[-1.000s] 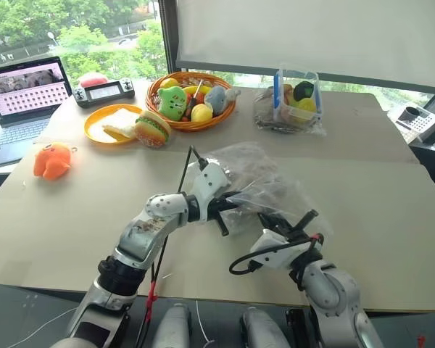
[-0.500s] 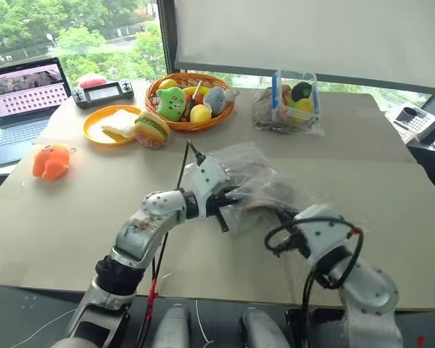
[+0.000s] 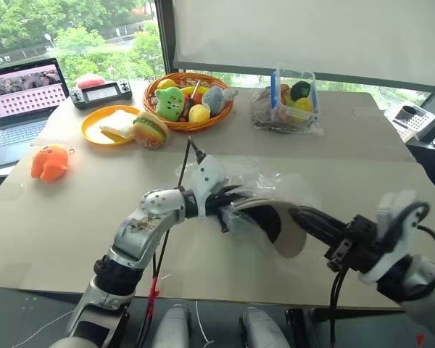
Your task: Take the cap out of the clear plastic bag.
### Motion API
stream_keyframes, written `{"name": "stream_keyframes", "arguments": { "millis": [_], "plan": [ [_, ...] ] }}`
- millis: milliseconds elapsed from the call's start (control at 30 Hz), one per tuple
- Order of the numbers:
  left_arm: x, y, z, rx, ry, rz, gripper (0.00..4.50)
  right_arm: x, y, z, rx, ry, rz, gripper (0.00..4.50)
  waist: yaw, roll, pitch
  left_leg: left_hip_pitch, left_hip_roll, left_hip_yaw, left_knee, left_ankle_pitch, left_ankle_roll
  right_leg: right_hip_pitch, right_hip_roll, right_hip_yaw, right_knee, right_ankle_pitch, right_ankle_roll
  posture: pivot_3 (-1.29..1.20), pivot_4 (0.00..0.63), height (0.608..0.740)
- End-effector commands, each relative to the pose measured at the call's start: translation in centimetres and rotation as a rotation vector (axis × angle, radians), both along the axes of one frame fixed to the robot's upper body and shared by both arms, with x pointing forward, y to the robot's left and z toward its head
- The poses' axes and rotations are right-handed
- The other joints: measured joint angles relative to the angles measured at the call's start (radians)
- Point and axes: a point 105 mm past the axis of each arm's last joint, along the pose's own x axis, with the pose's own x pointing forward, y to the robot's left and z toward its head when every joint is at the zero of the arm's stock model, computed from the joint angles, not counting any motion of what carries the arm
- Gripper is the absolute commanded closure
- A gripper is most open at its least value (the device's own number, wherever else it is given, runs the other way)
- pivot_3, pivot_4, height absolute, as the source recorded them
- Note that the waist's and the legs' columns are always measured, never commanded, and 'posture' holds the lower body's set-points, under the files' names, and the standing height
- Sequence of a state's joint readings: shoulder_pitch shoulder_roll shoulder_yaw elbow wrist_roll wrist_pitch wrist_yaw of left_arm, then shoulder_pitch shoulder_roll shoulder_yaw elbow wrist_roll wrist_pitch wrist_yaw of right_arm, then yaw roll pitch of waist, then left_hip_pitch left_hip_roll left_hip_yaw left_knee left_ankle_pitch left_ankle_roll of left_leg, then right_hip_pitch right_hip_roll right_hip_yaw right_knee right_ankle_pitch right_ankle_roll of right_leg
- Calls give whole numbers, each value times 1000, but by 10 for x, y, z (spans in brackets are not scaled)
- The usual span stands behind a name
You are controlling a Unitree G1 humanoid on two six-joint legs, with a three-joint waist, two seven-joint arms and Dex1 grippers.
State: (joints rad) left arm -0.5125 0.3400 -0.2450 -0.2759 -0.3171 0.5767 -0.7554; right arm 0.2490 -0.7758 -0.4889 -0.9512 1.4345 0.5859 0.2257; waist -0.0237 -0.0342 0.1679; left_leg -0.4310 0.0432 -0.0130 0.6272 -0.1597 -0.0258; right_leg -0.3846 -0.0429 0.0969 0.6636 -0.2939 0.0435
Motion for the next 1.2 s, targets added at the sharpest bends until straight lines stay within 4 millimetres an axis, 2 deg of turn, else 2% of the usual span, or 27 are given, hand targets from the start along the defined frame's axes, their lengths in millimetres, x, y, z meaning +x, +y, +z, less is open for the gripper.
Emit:
{"name": "stream_keyframes", "arguments": {
  "millis": [33, 167, 300, 367, 467, 533, 600, 667, 700, 733, 767, 933, 1033, 1100, 1133, 1200],
  "plan": [
    [1, -1, -17, 40, 55, 12, 4500, -32, 4, 62, 355, -216, 120, 4470, 1, 0, 0, 0, 0, 0, 0, 0, 0, 0, 0, 0, 0, 0, 1, 0, 150, 740],
    [1, 0, -18, 41, 55, 14, 4500, -29, -13, 80, 568, -264, 52, 4470, 0, 0, 0, 0, 0, 0, 0, 0, 0, 0, 0, 0, 0, -4, 6, 0, 150, 740],
    [1, 0, -18, 42, 55, 15, 4500, -24, -28, 85, 734, -279, -22, 4470, 2, 0, 0, 0, 0, 0, 0, 0, 0, 0, 0, 0, 0, -4, 6, 0, 150, 740],
    [0, 0, -18, 42, 55, 15, 4500, -17, -39, 85, 824, -287, -128, 4470, 3, 1, 0, 0, 0, 0, 0, 0, 0, 0, 0, 0, 0, -3, 6, 0, 150, 740],
    [0, 0, -17, 49, 25, 6, 4500, 9, -59, 80, 772, -334, -429, 4470, -1, 1, 0, 0, 0, 0, 0, 0, 0, -1, 0, 1, 0, -2, 4, 0, 150, 740],
    [-1, 1, -15, 52, -20, -4, 4500, 19, -63, 81, 647, -402, -576, 4470, -3, 1, -1, 0, 0, 1, 0, 0, 0, -2, 0, 1, 0, -2, 3, 0, 150, 740],
    [-1, 1, -14, 51, -38, -8, 4500, 22, -63, 81, 600, -436, -627, 4470, -1, 2, -1, 0, 0, 1, -1, 0, 0, -3, 0, 1, 0, -1, 1, 0, 150, 740],
    [-1, 7, -9, 76, -188, -45, 4500, 39, -29, 75, 129, -557, -639, 4470, -1, 4, -1, -1, 0, 1, -2, 0, 0, -3, 0, 1, 0, 0, -1, 0, 150, 740],
    [3, 12, -10, 113, -276, -56, 4500, 47, -12, 66, -150, -654, -622, 4470, -4, 7, -1, -1, 0, 3, -2, 0, 0, -4, 0, 2, 0, 0, -1, 0, 150, 740],
    [5, 16, -12, 141, -333, -67, 4500, 52, -2, 56, -334, -720, -602, 4470, -8, 8, -2, -1, 0, 5, -2, 0, 0, -5, -1, 4, 0, 0, -1, 0, 150, 740],
    [7, 18, -15, 162, -374, -74, 4500, 54, 2, 52, -427, -771, -598, 4470, -6, 8, -2, 0, 0, 6, -2, 0, 0, -5, -1, 4, 0, 0, -1, 0, 150, 740],
    [16, 32, -28, 305, -648, -152, 4500, 64, -6, 36, -699, -948, -680, 4470, 15, 7, -2, -1, 1, 3, -1, 0, 0, -4, 0, 1, -1, -1, -2, 0, 150, 740],
    [18, 40, -42, 377, -744, -199, 4500, 68, -19, 44, -777, -1033, -787, 4470, 15, 7, -2, -3, 0, 5, -1, 0, 0, -5, -1, 2, -3, 0, 0, 0, 150, 740],
    [20, 43, -52, 392, -744, -204, 4500, 69, -20, 48, -859, -1097, -795, 4470, 14, 7, -2, -4, 0, 5, -1, 0, 0, -5, -1, 2, -4, 0, 0, 0, 150, 740],
    [22, 44, -54, 383, -732, -193, 4500, 70, -15, 42, -926, -1124, -752, 4470, 13, 7, -2, -4, 0, 5, -1, 0, 0, -5, -1, 2, -4, 0, 0, 0, 150, 740],
    [22, 44, -56, 368, -727, -183, 4500, 70, -3, 16, -1025, -1133, -623, 4470, 11, 7, -2, -4, 0, 4, -1, 0, 0, -5, -1, 2, -3, 0, 0, 0, 150, 740]
  ]
}}
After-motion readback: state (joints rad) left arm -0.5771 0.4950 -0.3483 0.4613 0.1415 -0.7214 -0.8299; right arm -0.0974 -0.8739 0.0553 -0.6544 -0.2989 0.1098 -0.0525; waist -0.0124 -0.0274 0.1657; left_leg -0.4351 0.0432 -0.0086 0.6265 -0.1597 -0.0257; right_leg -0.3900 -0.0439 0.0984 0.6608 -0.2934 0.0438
